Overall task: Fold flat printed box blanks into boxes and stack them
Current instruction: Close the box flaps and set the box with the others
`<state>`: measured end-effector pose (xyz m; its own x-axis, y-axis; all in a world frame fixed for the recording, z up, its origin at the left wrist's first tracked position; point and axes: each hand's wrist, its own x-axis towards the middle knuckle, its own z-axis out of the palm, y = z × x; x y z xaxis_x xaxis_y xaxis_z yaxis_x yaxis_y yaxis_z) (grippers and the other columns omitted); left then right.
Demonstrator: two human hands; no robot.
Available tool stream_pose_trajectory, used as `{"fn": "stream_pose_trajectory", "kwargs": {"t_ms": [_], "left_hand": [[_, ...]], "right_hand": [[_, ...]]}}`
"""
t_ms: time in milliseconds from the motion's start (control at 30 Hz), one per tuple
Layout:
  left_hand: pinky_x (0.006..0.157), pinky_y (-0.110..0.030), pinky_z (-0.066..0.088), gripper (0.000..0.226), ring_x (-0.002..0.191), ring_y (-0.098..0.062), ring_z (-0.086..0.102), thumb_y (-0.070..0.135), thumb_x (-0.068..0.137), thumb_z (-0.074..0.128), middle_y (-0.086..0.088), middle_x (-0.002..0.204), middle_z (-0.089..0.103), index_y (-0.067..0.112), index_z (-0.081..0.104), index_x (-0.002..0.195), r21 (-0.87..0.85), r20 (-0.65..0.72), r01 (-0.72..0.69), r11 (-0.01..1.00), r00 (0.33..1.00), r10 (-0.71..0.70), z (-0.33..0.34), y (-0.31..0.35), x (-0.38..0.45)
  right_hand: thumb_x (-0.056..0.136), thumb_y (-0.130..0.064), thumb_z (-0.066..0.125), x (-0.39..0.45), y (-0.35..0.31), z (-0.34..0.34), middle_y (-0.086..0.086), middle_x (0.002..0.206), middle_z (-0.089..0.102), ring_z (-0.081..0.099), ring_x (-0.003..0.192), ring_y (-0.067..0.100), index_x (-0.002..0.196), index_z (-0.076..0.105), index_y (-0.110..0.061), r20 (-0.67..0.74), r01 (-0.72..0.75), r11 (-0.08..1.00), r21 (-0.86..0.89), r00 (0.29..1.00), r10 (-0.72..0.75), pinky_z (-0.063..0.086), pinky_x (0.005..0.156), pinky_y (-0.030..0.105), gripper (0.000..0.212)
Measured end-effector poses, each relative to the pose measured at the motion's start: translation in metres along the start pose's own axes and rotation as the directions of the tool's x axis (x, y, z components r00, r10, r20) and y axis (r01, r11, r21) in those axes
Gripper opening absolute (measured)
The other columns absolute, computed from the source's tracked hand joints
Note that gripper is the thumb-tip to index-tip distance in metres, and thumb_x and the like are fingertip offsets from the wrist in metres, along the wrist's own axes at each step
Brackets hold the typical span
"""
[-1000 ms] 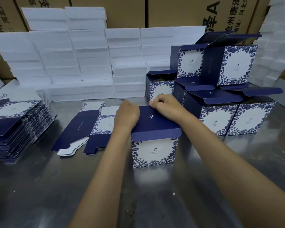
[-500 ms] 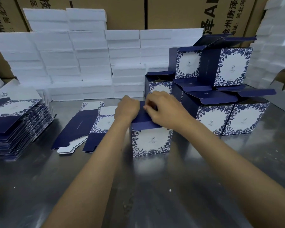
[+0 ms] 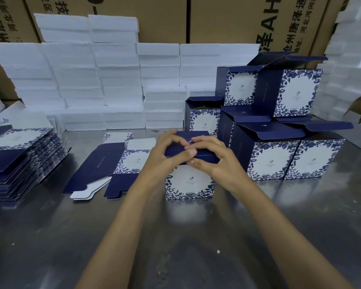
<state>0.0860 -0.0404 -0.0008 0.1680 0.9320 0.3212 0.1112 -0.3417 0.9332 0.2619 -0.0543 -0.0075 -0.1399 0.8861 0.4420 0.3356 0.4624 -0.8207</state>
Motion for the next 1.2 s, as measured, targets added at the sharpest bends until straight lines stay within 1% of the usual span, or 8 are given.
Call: {"fn": "stream_pose_trajectory", "kwargs": {"t_ms": [133,233,433,600,767,900,1033,1200], "left_hand": [[0.121,-0.044,0.026,0.025,0.142,0.005,0.032,0.028,0.072,0.081,0.023,0.153,0.038,0.029,0.072,0.094,-0.134,0.049,-0.006,0.991,0.999,0.013,-0.010,-0.011,-0.008],[0.121,-0.045,0.025,0.024,0.142,0.008,0.030,0.026,0.070,0.087,0.021,0.153,0.040,0.026,0.073,0.091,-0.168,0.056,-0.028,0.985,0.998,0.038,-0.016,-0.015,-0.008],[0.093,-0.003,0.038,0.017,0.134,0.014,0.039,0.016,0.077,0.080,0.013,0.151,0.046,0.011,0.075,0.092,-0.113,-0.031,-0.086,0.990,0.996,0.083,-0.013,-0.016,-0.009],[0.105,-0.023,0.044,0.024,0.144,0.008,0.026,0.009,0.080,0.078,0.032,0.127,0.058,0.018,0.077,0.102,-0.173,0.009,-0.039,0.984,0.999,0.041,-0.021,-0.020,-0.011],[0.104,-0.030,0.048,0.028,0.138,0.010,0.036,0.023,0.069,0.081,0.023,0.121,0.060,0.024,0.081,0.098,-0.192,-0.007,-0.022,0.981,1.000,0.021,-0.022,-0.020,-0.010],[0.081,-0.017,0.053,0.030,0.138,-0.018,0.048,0.022,0.072,0.079,-0.005,0.134,0.065,0.023,0.079,0.103,-0.210,0.003,-0.011,0.978,1.000,0.012,-0.024,-0.020,-0.012],[0.077,-0.013,0.052,0.024,0.128,-0.005,0.056,0.017,0.075,0.077,0.008,0.118,0.073,0.024,0.079,0.098,-0.191,-0.019,-0.043,0.981,0.999,0.040,-0.023,-0.018,-0.012],[0.097,-0.020,0.050,0.043,0.126,0.007,0.053,0.014,0.095,0.065,0.012,0.134,0.061,0.032,0.059,0.132,-0.114,-0.006,-0.014,0.993,1.000,0.013,-0.012,-0.017,-0.020]], "right_hand": [[0.083,-0.014,0.082,0.001,0.000,0.000,-0.010,0.130,0.059,0.052,0.129,0.006,0.100,0.076,-0.025,0.023,-0.034,0.991,0.126,0.999,0.031,0.039,0.115,0.039,0.021],[0.084,-0.009,0.080,0.002,0.002,-0.001,-0.006,0.132,0.059,0.052,0.132,0.011,0.097,0.076,-0.022,0.038,-0.025,0.982,0.187,0.999,0.018,0.037,0.117,0.048,0.019],[0.084,-0.007,0.079,0.004,0.005,0.004,-0.007,0.132,0.063,0.052,0.131,0.003,0.092,0.078,-0.018,-0.008,-0.001,0.981,0.196,1.000,0.003,0.035,0.118,0.045,0.014],[0.089,-0.010,0.074,0.001,0.008,-0.012,-0.018,0.144,0.056,0.036,0.143,-0.004,0.110,0.078,-0.021,0.078,-0.023,0.989,0.147,0.997,0.012,0.027,0.124,0.041,0.023],[0.092,-0.011,0.071,0.002,0.008,-0.018,-0.018,0.140,0.061,0.032,0.145,-0.006,0.117,0.076,-0.021,0.104,-0.012,0.999,0.052,0.995,0.006,0.023,0.125,0.034,0.027],[0.095,-0.009,0.067,0.001,0.006,-0.025,-0.017,0.147,0.054,0.027,0.147,-0.007,0.123,0.073,-0.020,0.154,-0.034,0.996,0.077,0.988,0.022,0.021,0.126,0.035,0.030],[0.096,-0.006,0.066,0.003,-0.002,-0.025,-0.010,0.148,0.054,0.029,0.147,-0.003,0.123,0.073,-0.019,0.159,-0.022,1.000,0.009,0.987,0.021,0.024,0.123,0.028,0.031],[0.102,-0.012,0.056,-0.017,0.003,-0.011,-0.004,0.165,0.029,0.027,0.150,0.005,0.138,0.058,-0.041,-0.087,-0.114,0.986,-0.126,0.991,0.103,0.032,0.116,0.021,0.046]]}}
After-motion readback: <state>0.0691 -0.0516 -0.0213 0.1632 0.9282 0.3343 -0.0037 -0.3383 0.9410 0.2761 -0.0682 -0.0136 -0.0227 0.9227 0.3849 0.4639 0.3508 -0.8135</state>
